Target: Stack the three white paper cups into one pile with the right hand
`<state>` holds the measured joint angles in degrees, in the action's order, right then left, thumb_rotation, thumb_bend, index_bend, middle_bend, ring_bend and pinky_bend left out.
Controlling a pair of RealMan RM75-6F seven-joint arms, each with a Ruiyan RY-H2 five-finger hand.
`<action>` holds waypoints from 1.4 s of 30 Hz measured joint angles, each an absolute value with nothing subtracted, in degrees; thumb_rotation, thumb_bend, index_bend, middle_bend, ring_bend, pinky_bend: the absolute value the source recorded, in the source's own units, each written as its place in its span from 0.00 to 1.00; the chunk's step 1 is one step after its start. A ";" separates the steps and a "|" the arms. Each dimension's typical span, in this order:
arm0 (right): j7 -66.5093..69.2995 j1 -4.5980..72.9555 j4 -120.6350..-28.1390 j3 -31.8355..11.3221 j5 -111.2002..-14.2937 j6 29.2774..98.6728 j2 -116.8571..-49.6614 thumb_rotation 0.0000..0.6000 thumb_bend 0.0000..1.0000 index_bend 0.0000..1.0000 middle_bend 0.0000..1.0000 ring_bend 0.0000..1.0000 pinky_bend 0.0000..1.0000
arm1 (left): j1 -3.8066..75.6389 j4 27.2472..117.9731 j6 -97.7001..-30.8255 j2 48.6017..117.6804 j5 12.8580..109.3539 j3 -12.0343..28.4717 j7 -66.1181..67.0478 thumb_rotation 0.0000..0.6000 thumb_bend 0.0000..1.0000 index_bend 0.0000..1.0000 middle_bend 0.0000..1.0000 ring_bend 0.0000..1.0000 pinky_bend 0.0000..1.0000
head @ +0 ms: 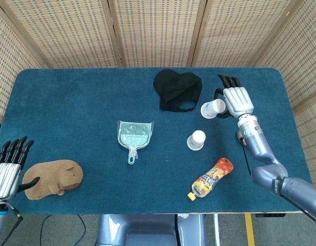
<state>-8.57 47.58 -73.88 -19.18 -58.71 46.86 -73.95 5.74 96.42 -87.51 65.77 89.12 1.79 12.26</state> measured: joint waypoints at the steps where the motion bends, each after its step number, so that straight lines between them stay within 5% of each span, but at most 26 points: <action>1: -9.98 46.98 -76.81 -19.13 -58.36 48.00 -72.57 1.00 0.20 0.50 0.09 0.00 0.00 | 5.62 96.52 -87.68 65.68 89.51 1.58 12.17 1.00 0.04 0.00 0.00 0.00 0.00; 16: -24.33 41.65 -101.22 -15.13 -55.37 58.83 -63.01 1.00 0.20 0.50 0.09 0.00 0.00 | 4.53 97.95 -90.23 64.24 93.88 0.12 10.74 1.00 0.04 0.00 0.00 0.00 0.00; 42: -30.94 45.41 -95.74 -12.82 -53.09 60.21 -74.23 1.00 0.21 0.49 0.07 0.00 0.00 | 3.78 97.94 -91.77 63.65 95.19 0.29 8.49 1.00 0.04 0.00 0.00 0.00 0.00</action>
